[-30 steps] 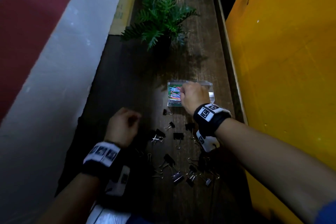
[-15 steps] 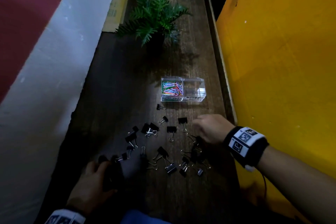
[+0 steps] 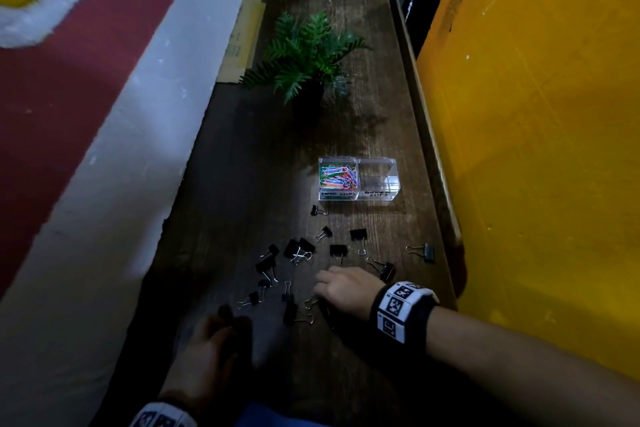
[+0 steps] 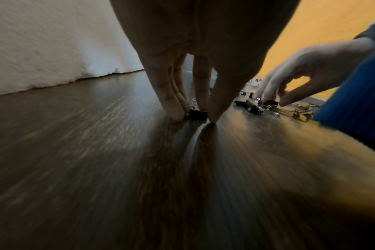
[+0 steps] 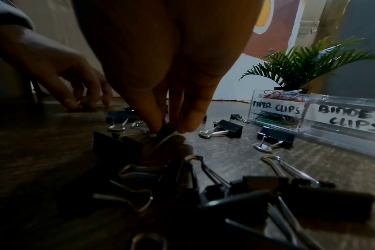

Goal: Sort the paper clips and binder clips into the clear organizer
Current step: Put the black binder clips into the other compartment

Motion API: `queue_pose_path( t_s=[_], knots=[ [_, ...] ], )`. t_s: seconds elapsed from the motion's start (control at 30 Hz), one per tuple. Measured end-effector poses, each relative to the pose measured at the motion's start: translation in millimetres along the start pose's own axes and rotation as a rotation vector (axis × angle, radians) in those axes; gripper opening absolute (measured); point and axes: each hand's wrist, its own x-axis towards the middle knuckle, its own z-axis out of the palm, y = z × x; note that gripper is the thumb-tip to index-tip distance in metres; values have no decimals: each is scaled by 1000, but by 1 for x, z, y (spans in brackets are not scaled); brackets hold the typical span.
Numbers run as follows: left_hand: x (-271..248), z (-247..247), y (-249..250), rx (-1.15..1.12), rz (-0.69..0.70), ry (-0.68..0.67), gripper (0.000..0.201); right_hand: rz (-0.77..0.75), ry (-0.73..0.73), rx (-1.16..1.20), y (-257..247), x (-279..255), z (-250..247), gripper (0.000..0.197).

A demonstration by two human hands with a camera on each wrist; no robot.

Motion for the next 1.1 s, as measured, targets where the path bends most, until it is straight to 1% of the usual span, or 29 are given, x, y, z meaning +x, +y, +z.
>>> queue_pose_path(
  t_s=[0.07,0.13,0.23,0.3,0.37,0.4,0.47,0.5,0.53,0.6,0.63,0.7,0.77,0.8,0.87,0.9,0.93,0.97,1.0,1.03,1.07,1.1],
  knots=[
    [-1,2,0,-2,22,27,29,50,-28,8,1,2,-2,26],
    [-2,6,-3,9,56,57,30,123,-18,20,4,1,-2,24],
    [-2,9,1,47,126,71,41,248,85,97,5,-8,-7,26],
    [0,8,15,72,250,120,52,336,166,178,0,-19,-10,31],
    [5,9,31,86,357,129,55,427,210,284,-12,-32,-8,30],
    [10,11,38,93,406,128,54,459,216,326,-21,-38,-5,28],
    [23,14,49,125,471,119,44,497,199,353,-38,-43,5,26],
    [30,15,52,153,470,103,41,512,182,352,-45,-43,9,28],
    [37,17,55,180,467,100,43,527,162,344,-50,-41,14,30],
    [47,17,62,220,447,51,53,558,134,317,-55,-37,20,33],
    [51,18,65,226,425,7,55,572,124,312,-57,-36,20,34],
    [53,18,69,256,404,-41,47,585,118,312,-60,-34,21,34],
    [53,18,69,260,409,-19,45,584,119,315,-61,-33,23,34],
    [54,17,67,266,390,-31,44,578,119,310,-61,-32,23,33],
    [55,16,62,211,357,-78,43,567,106,296,-61,-30,25,31],
    [55,16,63,168,364,-89,38,562,95,292,-61,-29,25,30],
    [55,16,62,144,344,-85,30,559,86,293,-61,-29,26,30],
    [51,12,63,147,352,-86,20,559,81,299,-61,-29,25,29],
    [52,14,62,187,395,-83,11,560,78,306,-60,-29,25,27],
    [51,13,62,234,447,-26,8,562,77,312,-60,-29,25,27],
    [53,16,59,163,408,-41,9,564,75,318,-59,-29,24,26],
    [56,17,56,77,356,-104,12,565,72,322,-58,-29,23,26]
  ],
)
